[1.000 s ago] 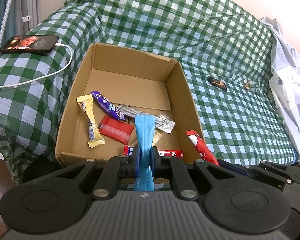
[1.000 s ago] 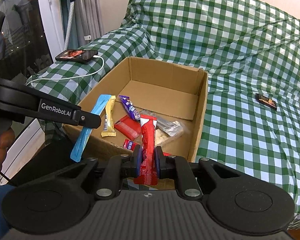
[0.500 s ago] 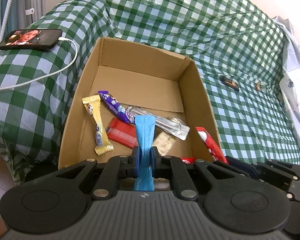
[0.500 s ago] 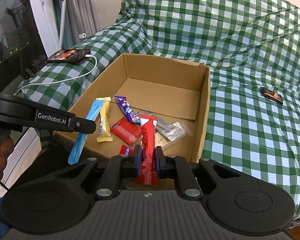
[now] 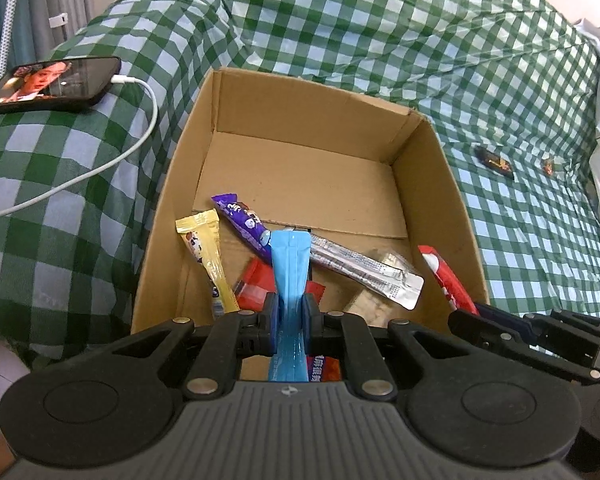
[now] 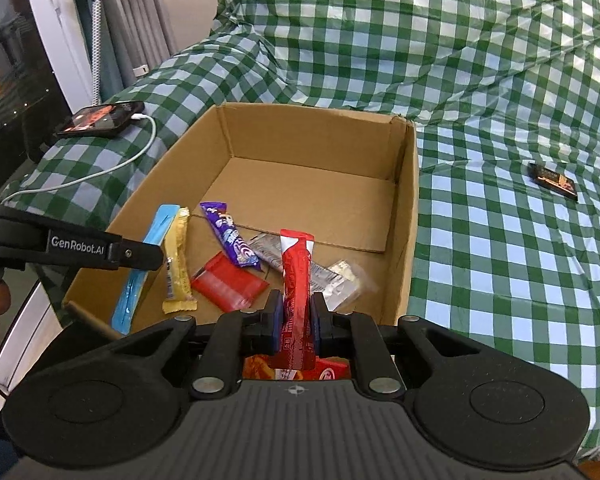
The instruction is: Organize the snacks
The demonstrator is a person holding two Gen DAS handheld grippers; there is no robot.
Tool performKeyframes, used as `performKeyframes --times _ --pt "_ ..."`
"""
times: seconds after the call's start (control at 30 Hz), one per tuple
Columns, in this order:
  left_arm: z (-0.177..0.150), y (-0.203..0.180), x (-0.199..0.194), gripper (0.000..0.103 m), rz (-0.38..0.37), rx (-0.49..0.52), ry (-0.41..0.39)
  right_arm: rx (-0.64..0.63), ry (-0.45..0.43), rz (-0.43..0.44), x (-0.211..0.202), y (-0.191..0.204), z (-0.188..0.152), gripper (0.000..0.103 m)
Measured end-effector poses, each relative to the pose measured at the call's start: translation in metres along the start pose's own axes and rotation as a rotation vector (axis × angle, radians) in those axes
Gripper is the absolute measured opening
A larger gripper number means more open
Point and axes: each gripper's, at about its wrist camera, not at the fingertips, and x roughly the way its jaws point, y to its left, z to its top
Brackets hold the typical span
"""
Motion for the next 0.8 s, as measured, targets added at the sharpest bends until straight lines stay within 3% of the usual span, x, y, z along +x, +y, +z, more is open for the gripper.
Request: performKeyframes --times 0.17,0.23,0.27,0.3,0.33,0.37,0.4,0.53,0.8 --pt "0.008 -0.002 0.015 0.013 0.015 0.010 0.006 0.013 0.003 -0.004 0.014 -0.009 0.008 0.016" --pt "0.012 -0.002 0.019 0.020 0.035 0.007 0.001 0.025 0.008 0.000 0.020 -0.012 0.012 0.020" --pt "0.014 -0.001 0.019 0.036 0.046 0.007 -0.010 0.040 0.009 -0.001 0.022 -0.015 0.015 0.020" --pt "0.017 0.000 0.017 0.048 0.059 0.003 -0.027 0.056 0.009 -0.006 0.024 -0.017 0.018 0.029" --pt "0.019 0.001 0.013 0.075 0.072 -0.003 -0.046 0.065 0.011 -0.006 0.026 -0.019 0.020 0.042" --pt "0.021 0.002 0.009 0.097 0.091 -0.014 -0.070 0.071 0.011 -0.006 0.026 -0.020 0.023 0.048" --pt "0.021 0.004 0.003 0.103 0.108 -0.022 -0.097 0.074 0.005 -0.004 0.025 -0.020 0.024 0.058" --pt "0.013 0.007 -0.010 0.103 0.155 -0.024 -0.110 0.073 -0.005 -0.014 0.014 -0.018 0.020 0.080" --pt "-0.024 0.005 -0.022 0.103 0.103 -0.052 0.035 0.127 0.072 -0.015 -0.012 -0.009 -0.015 0.086"
